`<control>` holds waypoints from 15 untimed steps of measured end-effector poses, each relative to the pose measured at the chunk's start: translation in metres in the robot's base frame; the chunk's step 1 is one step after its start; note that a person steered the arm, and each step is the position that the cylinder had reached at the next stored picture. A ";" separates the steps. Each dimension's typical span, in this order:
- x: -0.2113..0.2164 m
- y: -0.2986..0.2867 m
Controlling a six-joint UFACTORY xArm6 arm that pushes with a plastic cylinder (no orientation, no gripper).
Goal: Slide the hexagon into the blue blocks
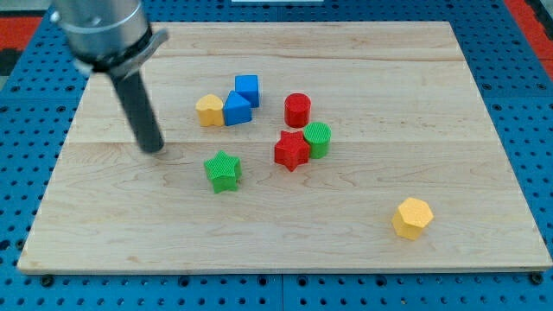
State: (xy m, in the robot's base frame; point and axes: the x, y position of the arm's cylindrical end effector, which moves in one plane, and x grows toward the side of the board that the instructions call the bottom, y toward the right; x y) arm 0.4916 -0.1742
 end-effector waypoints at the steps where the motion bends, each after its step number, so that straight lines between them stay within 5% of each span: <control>1: 0.113 0.008; 3: 0.127 0.068; 6: 0.127 0.346; 7: 0.069 0.354; 8: -0.003 0.280; 12: 0.126 0.358; 13: 0.127 0.358; 15: 0.089 0.210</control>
State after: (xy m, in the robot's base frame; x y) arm 0.5809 0.0357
